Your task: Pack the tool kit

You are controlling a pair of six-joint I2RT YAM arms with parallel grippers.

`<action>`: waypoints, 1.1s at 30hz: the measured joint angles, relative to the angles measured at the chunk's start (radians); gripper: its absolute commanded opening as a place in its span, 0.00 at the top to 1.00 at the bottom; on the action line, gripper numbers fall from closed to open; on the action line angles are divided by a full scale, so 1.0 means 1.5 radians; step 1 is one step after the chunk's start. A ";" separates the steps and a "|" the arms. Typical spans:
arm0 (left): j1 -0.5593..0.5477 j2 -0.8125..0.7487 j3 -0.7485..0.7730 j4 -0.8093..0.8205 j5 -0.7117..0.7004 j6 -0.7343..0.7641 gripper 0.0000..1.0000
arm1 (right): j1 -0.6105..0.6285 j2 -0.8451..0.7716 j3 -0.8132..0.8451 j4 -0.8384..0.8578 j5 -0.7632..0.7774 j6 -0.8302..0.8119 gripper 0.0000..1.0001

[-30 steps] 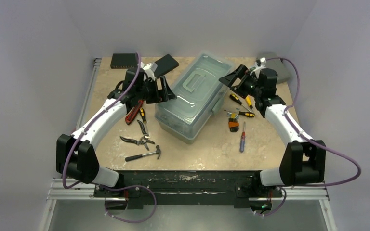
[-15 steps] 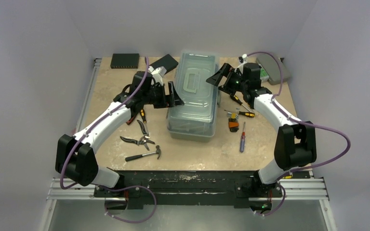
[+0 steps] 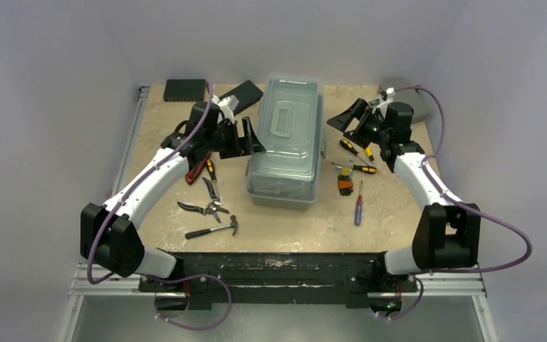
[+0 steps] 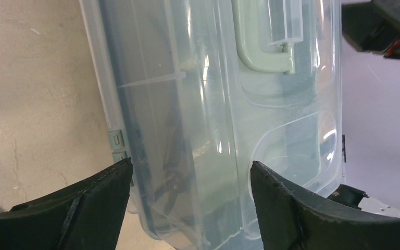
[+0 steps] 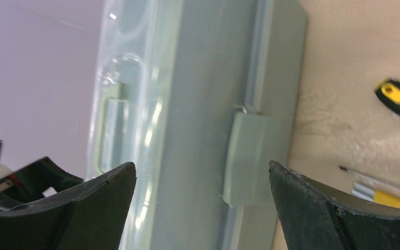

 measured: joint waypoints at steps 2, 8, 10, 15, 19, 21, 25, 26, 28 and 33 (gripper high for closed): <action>0.005 -0.001 0.005 -0.002 -0.006 0.000 0.19 | -0.004 -0.006 -0.028 0.001 0.001 -0.003 0.01; 0.010 -0.004 0.011 0.006 -0.021 -0.002 0.19 | 0.000 -0.055 -0.147 -0.010 0.013 -0.015 0.01; 0.010 -0.004 0.011 0.007 -0.023 -0.002 0.19 | 0.004 -0.086 -0.173 -0.018 0.015 -0.019 0.01; 0.010 -0.004 0.011 0.012 -0.024 -0.007 0.19 | 0.040 -0.141 -0.186 -0.035 0.022 -0.034 0.01; 0.010 0.001 0.016 0.015 -0.024 -0.007 0.20 | 0.093 -0.147 -0.186 -0.043 0.054 -0.044 0.01; 0.010 0.003 0.020 0.016 -0.025 -0.007 0.20 | 0.115 -0.144 -0.186 -0.047 0.056 -0.045 0.01; 0.013 0.003 0.025 0.013 -0.035 -0.007 0.20 | 0.132 -0.141 -0.181 -0.069 0.063 -0.052 0.01; 0.013 0.003 0.027 0.010 -0.036 -0.007 0.20 | 0.131 -0.141 -0.176 -0.078 0.066 -0.054 0.01; 0.013 0.004 0.033 0.004 -0.042 -0.006 0.20 | 0.124 -0.141 -0.161 -0.093 0.069 -0.061 0.01; 0.014 0.004 0.047 -0.005 -0.060 0.000 0.19 | 0.061 -0.141 -0.124 -0.098 0.055 -0.069 0.01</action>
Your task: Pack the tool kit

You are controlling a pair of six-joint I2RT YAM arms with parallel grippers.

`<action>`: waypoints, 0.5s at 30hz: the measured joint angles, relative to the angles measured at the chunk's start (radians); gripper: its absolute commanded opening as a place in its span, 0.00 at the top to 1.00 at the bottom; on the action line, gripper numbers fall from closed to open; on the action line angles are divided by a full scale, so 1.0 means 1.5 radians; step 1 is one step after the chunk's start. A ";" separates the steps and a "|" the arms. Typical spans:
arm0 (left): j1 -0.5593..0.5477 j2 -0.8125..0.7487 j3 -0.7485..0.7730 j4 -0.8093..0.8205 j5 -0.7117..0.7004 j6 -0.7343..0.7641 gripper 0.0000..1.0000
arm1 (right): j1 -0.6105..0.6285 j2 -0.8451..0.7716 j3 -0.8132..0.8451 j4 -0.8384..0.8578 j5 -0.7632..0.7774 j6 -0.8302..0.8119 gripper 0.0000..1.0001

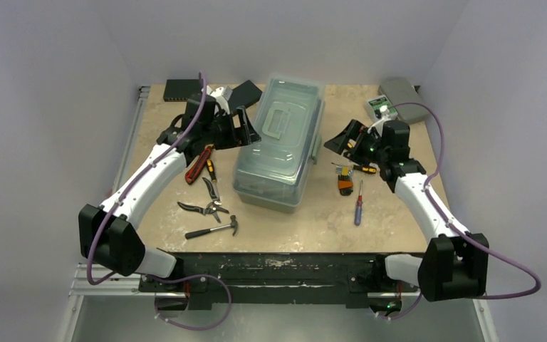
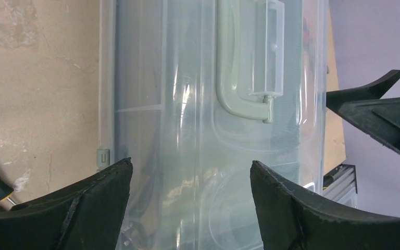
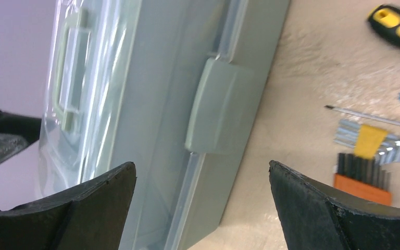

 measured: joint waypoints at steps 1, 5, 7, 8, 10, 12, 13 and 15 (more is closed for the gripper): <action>0.001 0.000 0.004 -0.004 -0.005 0.001 0.19 | -0.019 0.002 0.000 0.007 -0.010 0.001 0.02; 0.002 0.000 0.018 -0.019 -0.036 0.015 0.18 | -0.071 0.032 -0.001 0.041 -0.040 0.019 0.02; 0.003 0.000 0.022 -0.023 -0.043 0.018 0.17 | -0.083 0.057 -0.006 0.079 -0.063 0.039 0.01; 0.003 0.000 0.025 -0.027 -0.050 0.020 0.17 | -0.085 0.067 -0.009 0.094 -0.071 0.047 0.01; 0.004 0.001 0.031 -0.034 -0.061 0.029 0.16 | -0.086 0.090 -0.018 0.138 -0.094 0.072 0.01; 0.005 0.007 0.043 -0.040 -0.070 0.035 0.16 | -0.086 0.113 -0.028 0.186 -0.116 0.095 0.01; 0.005 0.011 0.049 -0.043 -0.072 0.036 0.16 | -0.085 0.124 -0.032 0.208 -0.124 0.107 0.01; 0.005 0.024 0.064 -0.046 -0.076 0.041 0.16 | -0.085 0.145 -0.034 0.247 -0.138 0.125 0.01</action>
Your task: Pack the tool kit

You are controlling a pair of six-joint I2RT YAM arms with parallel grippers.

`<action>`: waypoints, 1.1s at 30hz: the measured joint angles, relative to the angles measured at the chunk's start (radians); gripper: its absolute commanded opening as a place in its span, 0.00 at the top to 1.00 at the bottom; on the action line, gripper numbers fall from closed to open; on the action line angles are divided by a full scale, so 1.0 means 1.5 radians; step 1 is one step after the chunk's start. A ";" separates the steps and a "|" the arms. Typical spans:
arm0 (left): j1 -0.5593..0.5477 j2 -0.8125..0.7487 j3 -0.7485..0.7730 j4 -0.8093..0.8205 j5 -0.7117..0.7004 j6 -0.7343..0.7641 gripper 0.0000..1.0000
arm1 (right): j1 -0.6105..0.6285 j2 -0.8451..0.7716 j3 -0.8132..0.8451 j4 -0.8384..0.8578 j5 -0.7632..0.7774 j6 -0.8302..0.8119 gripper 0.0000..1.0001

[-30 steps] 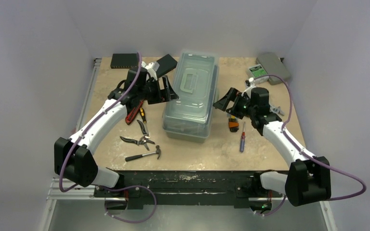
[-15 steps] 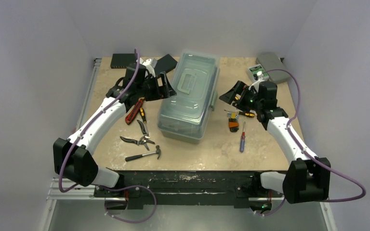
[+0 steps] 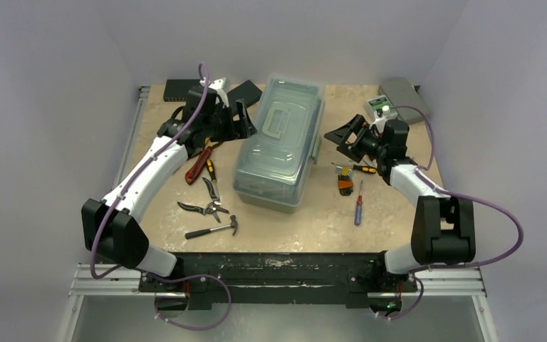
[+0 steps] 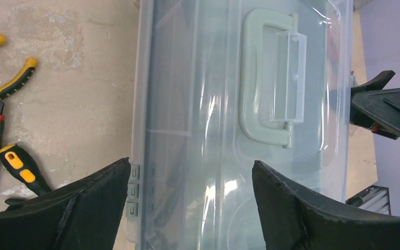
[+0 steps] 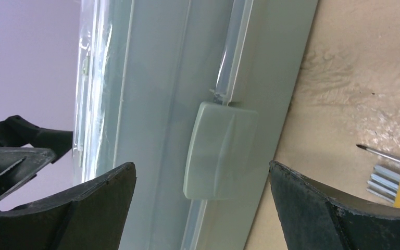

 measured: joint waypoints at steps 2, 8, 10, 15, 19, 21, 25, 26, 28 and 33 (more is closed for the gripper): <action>0.001 0.013 0.008 -0.001 -0.001 0.005 0.16 | 0.000 0.021 0.000 0.035 -0.012 0.015 0.01; 0.005 0.049 0.011 -0.001 0.009 0.005 0.16 | 0.000 0.075 -0.020 0.114 -0.034 0.055 0.01; 0.006 0.052 0.014 -0.001 0.014 0.005 0.17 | 0.000 0.095 -0.039 0.154 -0.047 0.077 0.01; 0.007 0.071 0.018 0.007 0.040 0.004 0.18 | 0.000 0.161 -0.081 0.293 -0.080 0.161 0.01; 0.007 0.090 0.018 0.023 0.067 -0.002 0.18 | 0.002 0.212 -0.100 0.413 -0.100 0.233 0.05; 0.007 0.092 0.018 0.025 0.078 -0.005 0.18 | 0.006 0.240 -0.103 0.481 -0.106 0.273 0.09; 0.007 0.094 0.018 0.025 0.086 -0.007 0.19 | 0.018 0.295 -0.104 0.615 -0.117 0.354 0.11; 0.007 0.094 0.018 0.025 0.088 -0.007 0.19 | 0.021 0.305 -0.104 0.638 -0.118 0.371 0.11; 0.008 0.096 0.018 0.026 0.094 -0.008 0.20 | 0.028 0.323 -0.104 0.683 -0.121 0.405 0.12; 0.008 0.103 0.019 0.029 0.117 -0.013 0.21 | 0.034 0.334 -0.106 0.737 -0.124 0.459 0.16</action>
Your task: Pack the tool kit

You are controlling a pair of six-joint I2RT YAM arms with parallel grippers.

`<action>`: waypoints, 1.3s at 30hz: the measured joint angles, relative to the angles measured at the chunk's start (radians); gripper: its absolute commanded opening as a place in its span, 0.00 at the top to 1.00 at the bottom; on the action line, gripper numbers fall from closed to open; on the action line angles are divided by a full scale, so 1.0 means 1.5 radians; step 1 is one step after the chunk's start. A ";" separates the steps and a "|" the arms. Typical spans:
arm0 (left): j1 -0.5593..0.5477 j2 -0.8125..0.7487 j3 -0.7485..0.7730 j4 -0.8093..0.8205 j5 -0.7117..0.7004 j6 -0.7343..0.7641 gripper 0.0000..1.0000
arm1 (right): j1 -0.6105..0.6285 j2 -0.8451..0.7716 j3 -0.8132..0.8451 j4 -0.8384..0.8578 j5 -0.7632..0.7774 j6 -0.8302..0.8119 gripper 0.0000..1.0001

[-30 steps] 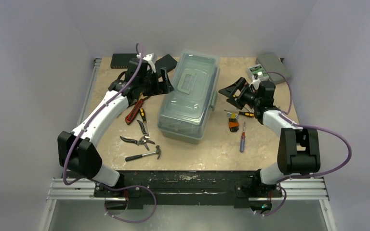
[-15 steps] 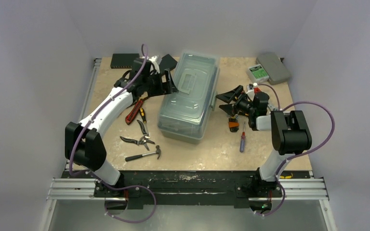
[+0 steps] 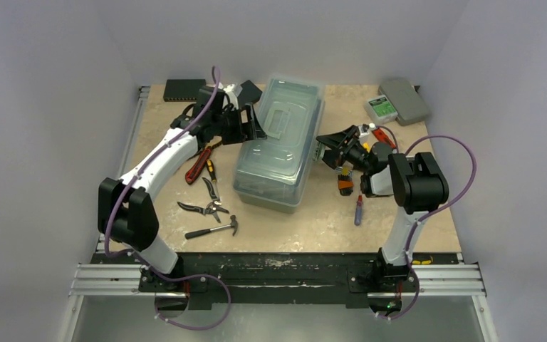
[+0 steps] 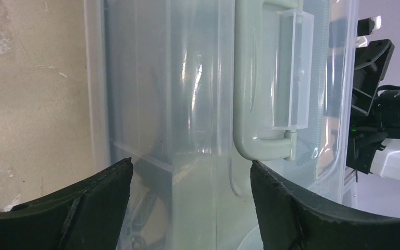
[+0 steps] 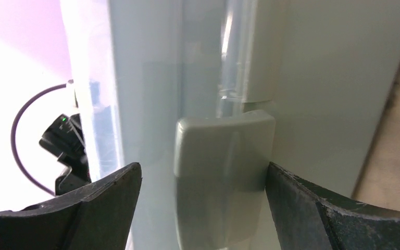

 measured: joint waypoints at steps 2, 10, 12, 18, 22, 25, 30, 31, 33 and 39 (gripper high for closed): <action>0.000 0.003 0.000 0.003 0.010 -0.001 0.21 | -0.001 -0.004 0.001 0.016 -0.006 0.017 0.18; 0.004 0.004 0.000 0.008 0.018 -0.001 0.23 | 0.000 -0.049 0.001 -0.044 -0.013 0.019 0.24; 0.006 0.003 0.000 0.012 0.019 -0.001 0.24 | -0.002 -0.070 0.001 -0.067 -0.013 0.012 0.26; 0.009 0.003 0.000 0.027 0.016 -0.001 0.26 | -0.011 -0.107 0.001 -0.102 -0.016 -0.006 0.33; 0.009 0.003 0.000 0.027 0.015 -0.001 0.26 | -0.014 -0.127 0.001 -0.152 -0.022 -0.032 0.35; 0.008 0.004 0.000 0.027 0.015 -0.001 0.27 | -0.016 -0.150 0.001 -0.206 -0.023 -0.067 0.35; 0.007 0.007 0.000 0.031 0.015 -0.002 0.27 | -0.021 -0.177 0.001 -0.283 -0.021 -0.122 0.25; 0.007 0.008 0.000 0.031 0.015 -0.002 0.27 | -0.021 -0.178 0.001 -0.294 -0.022 -0.130 0.24; 0.007 0.011 0.000 0.033 0.016 -0.003 0.28 | -0.027 -0.180 0.001 -0.305 -0.025 -0.140 0.15; 0.001 0.012 0.000 0.035 0.016 -0.007 0.28 | -0.036 -0.186 0.000 -0.329 -0.023 -0.171 0.06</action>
